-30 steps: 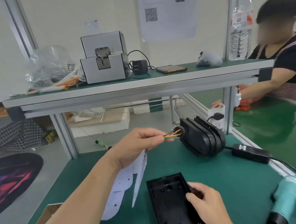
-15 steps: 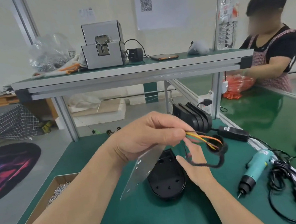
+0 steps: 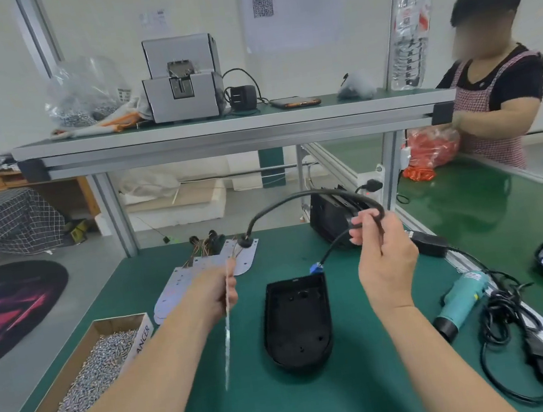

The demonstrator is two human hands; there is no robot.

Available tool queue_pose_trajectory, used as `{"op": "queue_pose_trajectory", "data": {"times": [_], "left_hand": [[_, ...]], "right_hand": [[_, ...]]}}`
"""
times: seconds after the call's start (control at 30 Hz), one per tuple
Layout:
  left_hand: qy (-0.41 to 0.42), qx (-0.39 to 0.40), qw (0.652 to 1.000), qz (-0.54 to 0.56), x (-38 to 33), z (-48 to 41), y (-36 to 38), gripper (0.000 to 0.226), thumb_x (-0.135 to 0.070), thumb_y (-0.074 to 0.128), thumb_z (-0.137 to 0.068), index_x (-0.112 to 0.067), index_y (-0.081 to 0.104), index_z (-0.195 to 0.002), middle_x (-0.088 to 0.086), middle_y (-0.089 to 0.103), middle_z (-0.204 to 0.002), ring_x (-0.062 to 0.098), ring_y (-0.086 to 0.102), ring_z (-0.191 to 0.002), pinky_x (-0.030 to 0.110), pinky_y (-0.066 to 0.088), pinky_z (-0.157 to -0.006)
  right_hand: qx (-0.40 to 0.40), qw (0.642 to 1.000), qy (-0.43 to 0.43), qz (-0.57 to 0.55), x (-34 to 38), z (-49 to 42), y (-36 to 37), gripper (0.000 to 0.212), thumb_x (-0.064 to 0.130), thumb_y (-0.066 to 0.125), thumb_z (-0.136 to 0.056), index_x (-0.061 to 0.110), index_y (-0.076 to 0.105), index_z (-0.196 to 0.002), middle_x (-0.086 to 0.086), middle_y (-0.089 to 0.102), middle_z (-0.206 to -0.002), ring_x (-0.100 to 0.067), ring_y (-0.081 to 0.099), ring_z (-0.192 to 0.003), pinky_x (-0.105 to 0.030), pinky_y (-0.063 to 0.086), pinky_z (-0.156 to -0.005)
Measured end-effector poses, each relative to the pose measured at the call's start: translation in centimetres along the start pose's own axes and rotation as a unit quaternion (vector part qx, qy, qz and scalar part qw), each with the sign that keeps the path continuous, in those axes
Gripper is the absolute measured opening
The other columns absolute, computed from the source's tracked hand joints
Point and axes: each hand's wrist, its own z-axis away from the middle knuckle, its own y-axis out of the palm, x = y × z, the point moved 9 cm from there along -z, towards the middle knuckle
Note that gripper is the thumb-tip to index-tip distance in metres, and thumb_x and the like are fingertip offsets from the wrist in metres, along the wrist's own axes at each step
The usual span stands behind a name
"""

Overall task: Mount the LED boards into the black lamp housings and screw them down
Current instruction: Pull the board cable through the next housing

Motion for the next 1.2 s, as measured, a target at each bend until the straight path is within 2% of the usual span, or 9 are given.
{"op": "queue_pose_trajectory", "data": {"times": [0.1, 0.27, 0.43, 0.57, 0.73, 0.83, 1.0, 1.1, 1.2], "left_hand": [[0.036, -0.017, 0.994, -0.102, 1.6, -0.1, 0.7, 0.027, -0.015, 0.052, -0.100, -0.007, 0.057, -0.076, 0.002, 0.050, -0.057, 0.012, 0.046, -0.038, 0.017, 0.036, -0.039], [-0.009, -0.012, 0.990, -0.143, 3.8, -0.5, 2.3, 0.031, -0.016, 0.059, -0.098, 0.001, 0.063, -0.072, 0.007, 0.045, -0.068, 0.020, 0.036, -0.052, 0.023, 0.030, -0.053], [-0.011, 0.026, 0.979, -0.202, 3.8, -0.4, 4.3, 0.037, -0.028, 0.059, -0.100, -0.008, 0.063, -0.069, 0.009, 0.056, -0.066, 0.020, 0.047, -0.057, 0.023, 0.037, -0.058], [-0.001, 0.066, 0.970, -0.234, 4.2, -0.2, 5.2, 0.038, -0.030, 0.062, -0.098, -0.007, 0.072, -0.069, 0.016, 0.058, -0.099, 0.028, 0.049, -0.082, 0.038, 0.042, -0.075], [0.018, 0.080, 0.955, -0.286, 4.2, -0.1, 5.5, 0.034, -0.033, 0.068, -0.094, -0.010, 0.079, -0.071, 0.010, 0.064, -0.103, 0.025, 0.053, -0.069, 0.032, 0.046, -0.064], [0.033, 0.082, 0.947, -0.309, 4.0, 0.4, 5.8, 0.029, -0.032, 0.068, -0.093, -0.009, 0.081, -0.079, 0.007, 0.064, -0.086, 0.016, 0.043, -0.043, 0.020, 0.038, -0.049], [0.079, 0.098, 0.949, -0.289, 2.4, 1.5, 6.7, 0.028, -0.024, 0.066, -0.094, -0.002, 0.078, -0.083, -0.003, 0.058, -0.045, 0.007, 0.039, -0.028, 0.011, 0.031, -0.037], [0.139, 0.100, 0.939, -0.299, 0.4, 2.3, 7.1, 0.031, -0.026, 0.064, -0.096, -0.004, 0.077, -0.079, -0.006, 0.067, -0.057, 0.007, 0.034, -0.030, 0.013, 0.026, -0.035], [0.196, 0.086, 0.933, -0.288, -1.7, 2.9, 7.0, 0.030, -0.029, 0.064, -0.096, -0.007, 0.079, -0.083, -0.013, 0.069, -0.071, 0.010, 0.048, -0.055, 0.018, 0.035, -0.048]], "right_hand": [[0.017, 0.998, -0.062, 0.021, 2.3, -0.6, 0.9, 0.014, 0.015, 0.050, -0.104, 0.012, 0.064, -0.103, 0.002, 0.071, -0.088, -0.005, 0.069, -0.074, -0.013, 0.051, -0.076], [0.052, 0.988, -0.139, 0.051, 5.1, -1.1, 2.5, 0.014, 0.008, 0.054, -0.102, 0.002, 0.067, -0.104, -0.003, 0.071, -0.083, -0.010, 0.068, -0.069, -0.010, 0.051, -0.071], [0.075, 0.993, -0.094, 0.018, 4.5, -1.3, 2.7, 0.014, 0.011, 0.053, -0.104, 0.013, 0.065, -0.097, 0.004, 0.068, -0.080, -0.011, 0.067, -0.068, -0.013, 0.054, -0.067], [0.080, 0.996, -0.046, 0.012, 2.6, -1.1, 2.5, 0.017, 0.012, 0.053, -0.104, 0.020, 0.060, -0.091, 0.005, 0.069, -0.081, -0.008, 0.067, -0.067, -0.009, 0.050, -0.066], [0.077, 0.997, 0.005, 0.017, -0.1, -0.7, 2.2, 0.018, 0.010, 0.052, -0.104, 0.021, 0.062, -0.094, 0.004, 0.070, -0.083, -0.004, 0.068, -0.070, -0.010, 0.052, -0.068], [0.095, 0.995, -0.014, 0.027, -0.2, -0.7, 2.4, 0.018, 0.012, 0.052, -0.104, 0.023, 0.062, -0.094, 0.004, 0.070, -0.085, -0.005, 0.068, -0.072, -0.007, 0.050, -0.068], [0.169, 0.984, -0.057, 0.029, 1.6, -1.3, 3.3, 0.020, 0.016, 0.053, -0.104, 0.028, 0.062, -0.092, 0.008, 0.068, -0.081, -0.012, 0.068, -0.072, -0.018, 0.055, -0.070], [0.220, 0.974, -0.039, -0.025, 2.7, -1.7, 4.0, 0.020, 0.017, 0.053, -0.103, 0.030, 0.065, -0.093, 0.008, 0.070, -0.084, -0.012, 0.068, -0.070, -0.022, 0.057, -0.068], [0.296, 0.955, 0.018, -0.013, 2.2, -1.0, 5.3, 0.019, 0.015, 0.055, -0.102, 0.026, 0.070, -0.097, 0.008, 0.072, -0.086, -0.010, 0.068, -0.075, -0.025, 0.057, -0.073]]}}
